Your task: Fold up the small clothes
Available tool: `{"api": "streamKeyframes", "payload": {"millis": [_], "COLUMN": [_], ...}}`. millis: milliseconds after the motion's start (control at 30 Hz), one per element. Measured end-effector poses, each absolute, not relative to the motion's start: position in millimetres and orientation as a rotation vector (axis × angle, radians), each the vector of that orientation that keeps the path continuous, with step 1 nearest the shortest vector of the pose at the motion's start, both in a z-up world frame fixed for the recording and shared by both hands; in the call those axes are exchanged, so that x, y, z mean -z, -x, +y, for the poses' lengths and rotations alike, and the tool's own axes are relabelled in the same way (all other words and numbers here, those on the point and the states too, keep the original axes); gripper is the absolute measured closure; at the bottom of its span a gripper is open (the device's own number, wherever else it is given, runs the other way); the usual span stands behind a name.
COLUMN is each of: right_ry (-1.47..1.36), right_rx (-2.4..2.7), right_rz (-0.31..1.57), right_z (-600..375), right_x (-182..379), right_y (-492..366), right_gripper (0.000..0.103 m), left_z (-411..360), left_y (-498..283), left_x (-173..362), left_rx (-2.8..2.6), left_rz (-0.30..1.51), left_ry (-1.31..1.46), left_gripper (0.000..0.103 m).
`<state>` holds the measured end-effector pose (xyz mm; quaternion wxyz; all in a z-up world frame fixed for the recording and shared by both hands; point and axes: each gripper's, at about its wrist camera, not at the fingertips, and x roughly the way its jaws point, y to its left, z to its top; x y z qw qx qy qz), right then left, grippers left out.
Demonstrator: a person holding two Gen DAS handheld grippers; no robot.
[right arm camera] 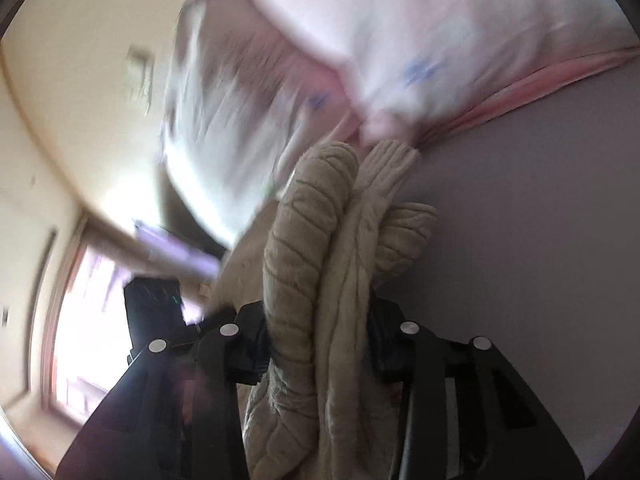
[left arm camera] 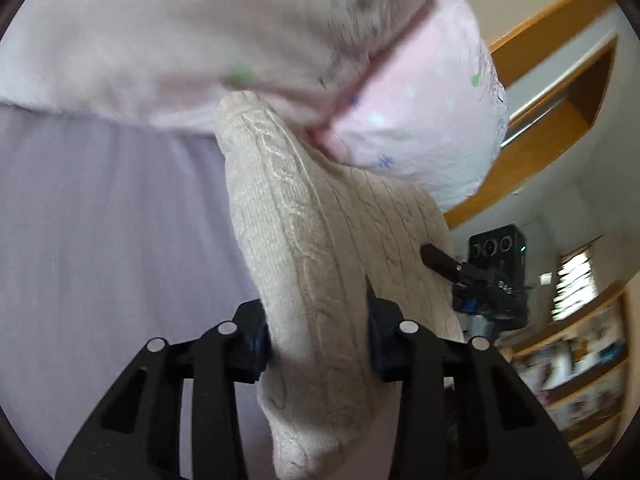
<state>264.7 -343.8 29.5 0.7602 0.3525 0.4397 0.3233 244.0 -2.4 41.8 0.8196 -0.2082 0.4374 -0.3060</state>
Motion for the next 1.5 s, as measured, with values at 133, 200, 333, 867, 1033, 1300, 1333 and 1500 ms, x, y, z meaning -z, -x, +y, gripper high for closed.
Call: {"api": "streamKeyframes", "payload": {"millis": [133, 200, 333, 867, 1033, 1300, 1333, 1500], "right_ry": [-0.484, -0.510, -0.545, -0.316, -0.379, -0.133, -0.138, -0.255], "right_rx": [-0.604, -0.535, -0.530, -0.262, -0.284, -0.391, -0.389, -0.343], "right_rz": [1.062, 0.979, 0.775, 0.884, 0.749, 0.962, 0.926, 0.800], "right_z": [-297, -314, -331, -297, -307, -250, -251, -277], "right_x": [-29, -42, -80, -41, -85, -47, -50, -86], "right_y": [-267, -262, -242, -253, -219, -182, -176, -133], "right_gripper": [0.045, 0.041, 0.041, 0.087, 0.061, 0.061, 0.061, 0.001], "left_z": [37, 47, 49, -7, 3, 6, 7, 8], "left_y": [-229, -218, -188, -168, -155, -134, -131, -114], "left_x": [-37, -42, -67, -58, -66, -63, -61, -51], "left_rx": [0.500, 0.466, 0.464, 0.586, 0.594, 0.554, 0.539, 0.397], "left_rz": [0.938, 0.880, 0.732, 0.739, 0.704, 0.733, 0.744, 0.789], "left_ry": [0.375, 0.375, 0.306, 0.159, 0.168, 0.152, 0.149, 0.088], "left_gripper": [0.057, 0.055, 0.043, 0.038, 0.034, 0.017, 0.015, 0.002]}}
